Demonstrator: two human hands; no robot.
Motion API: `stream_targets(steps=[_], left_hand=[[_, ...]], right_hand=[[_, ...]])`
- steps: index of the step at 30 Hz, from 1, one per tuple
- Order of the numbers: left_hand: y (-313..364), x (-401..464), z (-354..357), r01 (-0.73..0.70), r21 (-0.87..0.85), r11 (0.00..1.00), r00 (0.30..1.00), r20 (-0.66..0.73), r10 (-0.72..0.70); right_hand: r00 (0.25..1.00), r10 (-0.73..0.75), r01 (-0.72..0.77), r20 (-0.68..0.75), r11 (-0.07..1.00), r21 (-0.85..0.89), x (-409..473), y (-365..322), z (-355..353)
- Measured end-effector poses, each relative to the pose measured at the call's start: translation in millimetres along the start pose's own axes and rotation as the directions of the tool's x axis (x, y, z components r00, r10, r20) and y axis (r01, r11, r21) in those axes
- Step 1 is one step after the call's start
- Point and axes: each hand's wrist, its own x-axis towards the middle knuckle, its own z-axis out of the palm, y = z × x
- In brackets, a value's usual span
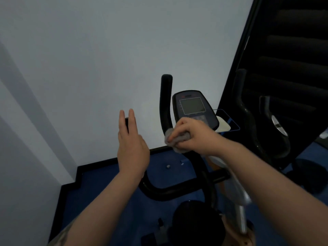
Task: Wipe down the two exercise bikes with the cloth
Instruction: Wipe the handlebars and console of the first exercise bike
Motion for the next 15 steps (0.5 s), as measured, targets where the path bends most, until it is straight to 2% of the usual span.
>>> stream_targets(steps=[2, 3, 6, 9, 11, 15], left_hand=[[1.7, -3.2, -1.1, 0.003, 0.033, 0.999, 1.000, 0.004, -0.003], [2.8, -5.9, -1.6, -0.003, 0.055, 0.999, 1.000, 0.010, 0.003], [5.5, -21.6, -1.4, -0.007, 0.096, 0.995, 0.998, 0.055, 0.002], [8.1, -46.2, -0.6, -0.009, 0.143, 0.990, 0.998, 0.070, -0.002], [12.3, -61.8, 0.7, 0.008, 0.149, 0.989, 0.996, 0.081, -0.020], [21.7, -80.8, 5.3, 0.058, 0.217, 0.975, 0.991, 0.103, -0.082]], right_hand=[[0.977, 0.058, -0.048, 0.203, 0.997, -0.056, -12.3, 2.4, -22.3], [0.976, 0.061, -0.047, 0.209, 0.996, -0.070, -14.6, 3.1, -27.6], [0.998, 0.012, -0.015, -0.058, 0.999, -0.046, -14.7, 1.2, -13.6], [0.958, 0.061, -0.031, -0.280, 0.994, 0.109, -32.5, 1.2, 25.7], [0.938, 0.100, -0.042, -0.331, 0.983, 0.176, -57.3, 10.9, 39.3], [0.944, 0.224, -0.148, -0.241, 0.943, 0.298, -89.9, 25.2, 28.1]])
